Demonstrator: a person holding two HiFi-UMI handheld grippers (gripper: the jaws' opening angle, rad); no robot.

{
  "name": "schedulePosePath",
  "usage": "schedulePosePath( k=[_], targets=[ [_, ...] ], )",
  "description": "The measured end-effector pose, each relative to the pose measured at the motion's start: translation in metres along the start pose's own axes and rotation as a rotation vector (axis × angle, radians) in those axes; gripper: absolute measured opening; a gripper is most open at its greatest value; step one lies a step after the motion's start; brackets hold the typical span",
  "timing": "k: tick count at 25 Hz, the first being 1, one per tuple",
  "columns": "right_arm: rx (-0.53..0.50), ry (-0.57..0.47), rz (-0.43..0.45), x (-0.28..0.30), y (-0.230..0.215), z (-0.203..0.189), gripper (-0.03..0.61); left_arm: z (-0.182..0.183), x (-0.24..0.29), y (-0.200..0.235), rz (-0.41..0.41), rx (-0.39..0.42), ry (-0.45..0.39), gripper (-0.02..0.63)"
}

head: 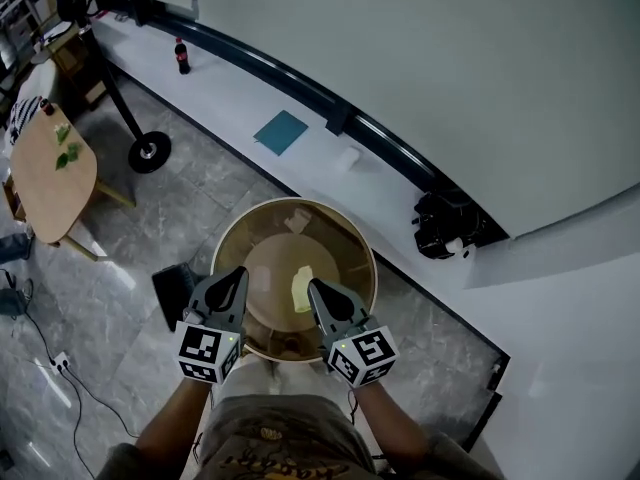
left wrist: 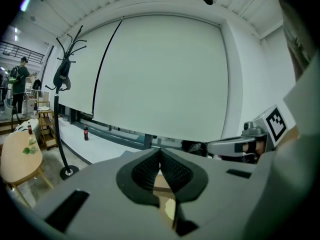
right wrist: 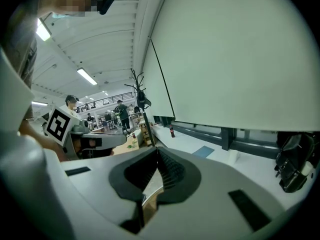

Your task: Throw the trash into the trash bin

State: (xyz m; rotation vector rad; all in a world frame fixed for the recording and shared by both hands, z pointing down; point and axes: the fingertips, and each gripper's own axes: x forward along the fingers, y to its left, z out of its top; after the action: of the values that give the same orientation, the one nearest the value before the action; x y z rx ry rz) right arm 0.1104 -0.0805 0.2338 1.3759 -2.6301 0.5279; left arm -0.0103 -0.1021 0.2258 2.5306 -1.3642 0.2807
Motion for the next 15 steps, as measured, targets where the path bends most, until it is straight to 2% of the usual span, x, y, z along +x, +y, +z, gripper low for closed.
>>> schedulePosePath(
  k=[8, 15],
  targets=[
    [0.014, 0.028, -0.025, 0.035, -0.043, -0.047, 0.020, -0.060, 0.041, 0.032, 0.065, -0.095, 0.026, 0.017],
    [0.004, 0.017, -0.019, 0.068, -0.066, -0.099, 0.020, -0.132, 0.078, 0.045, 0.100, -0.141, 0.026, 0.018]
  ],
)
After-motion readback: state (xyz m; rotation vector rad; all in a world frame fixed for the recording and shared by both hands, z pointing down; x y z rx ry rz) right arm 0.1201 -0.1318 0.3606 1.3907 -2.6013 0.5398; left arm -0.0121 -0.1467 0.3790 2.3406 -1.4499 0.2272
